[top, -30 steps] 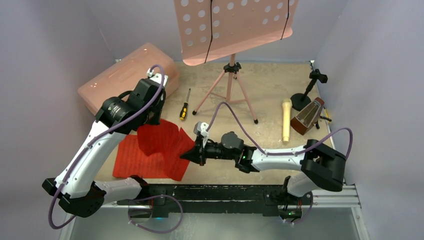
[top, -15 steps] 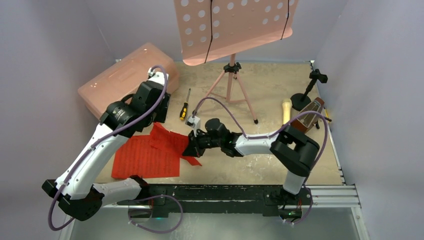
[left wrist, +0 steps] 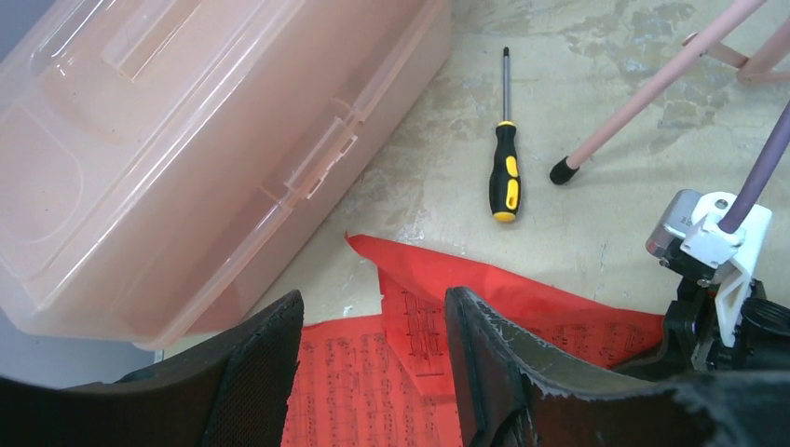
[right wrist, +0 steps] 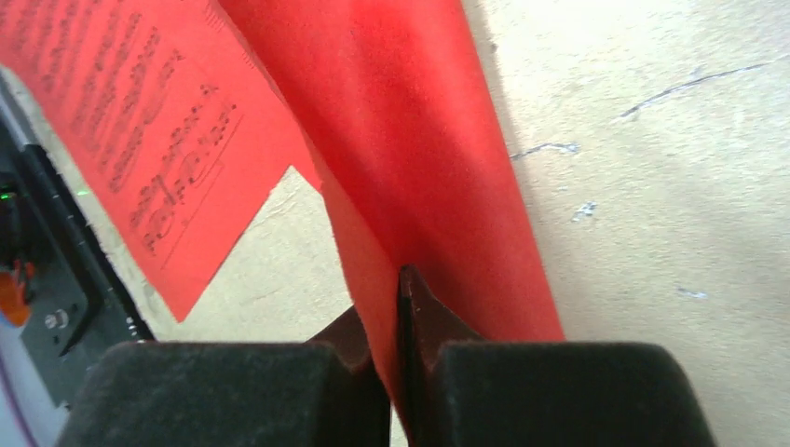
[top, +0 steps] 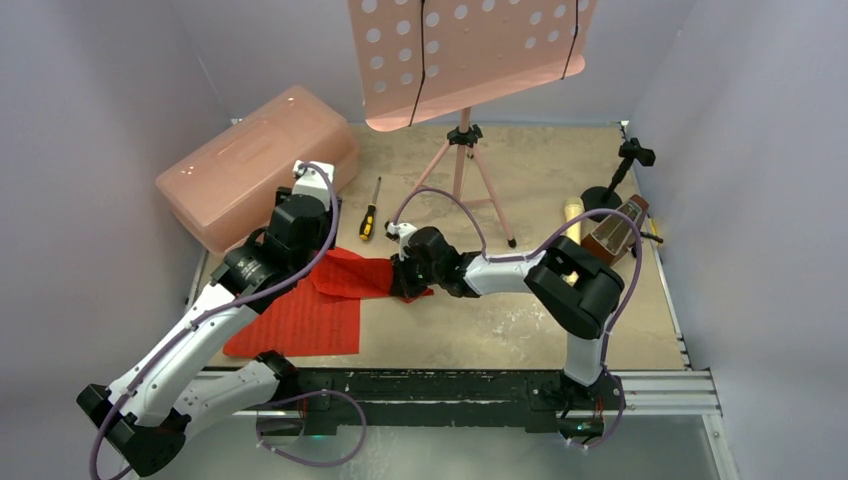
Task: Pack up the instrument practice props
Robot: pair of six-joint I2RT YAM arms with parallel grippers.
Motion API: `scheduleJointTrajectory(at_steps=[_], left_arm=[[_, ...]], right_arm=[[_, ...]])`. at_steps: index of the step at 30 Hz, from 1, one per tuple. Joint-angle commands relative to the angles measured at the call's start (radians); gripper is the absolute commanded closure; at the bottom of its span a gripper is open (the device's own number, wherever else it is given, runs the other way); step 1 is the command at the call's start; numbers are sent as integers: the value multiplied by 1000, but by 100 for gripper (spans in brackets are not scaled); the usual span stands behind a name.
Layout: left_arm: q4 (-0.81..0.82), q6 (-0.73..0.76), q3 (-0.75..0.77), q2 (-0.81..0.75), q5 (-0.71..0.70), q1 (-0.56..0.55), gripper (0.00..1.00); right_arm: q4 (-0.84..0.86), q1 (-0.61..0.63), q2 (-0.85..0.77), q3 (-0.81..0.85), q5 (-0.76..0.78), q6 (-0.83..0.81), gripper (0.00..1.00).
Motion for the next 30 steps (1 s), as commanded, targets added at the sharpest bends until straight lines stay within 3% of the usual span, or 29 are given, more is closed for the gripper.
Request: scheduleJointTrajectory(at_steps=[1, 5, 9, 12, 18, 25, 30], left_arm=[[193, 38, -85, -29, -55, 3, 43], [243, 41, -145, -43, -77, 2, 43], [262, 39, -168, -65, -77, 4, 43], [268, 38, -181, -83, -82, 4, 43], [279, 40, -199, -104, -86, 5, 43], [293, 42, -217, -115, -91, 5, 42], [298, 42, -222, -116, -90, 8, 42]], right_arm=[[-85, 1, -8, 64, 117, -67, 94], [-94, -1, -42, 93, -34, -91, 94], [-36, -3, -80, 97, -222, 0, 93], [-13, -33, -97, 102, -267, 63, 90], [-62, -133, -82, 102, -167, 79, 81], [-110, -180, -58, 105, 5, 14, 50], [-89, -186, -61, 81, 39, -9, 44]])
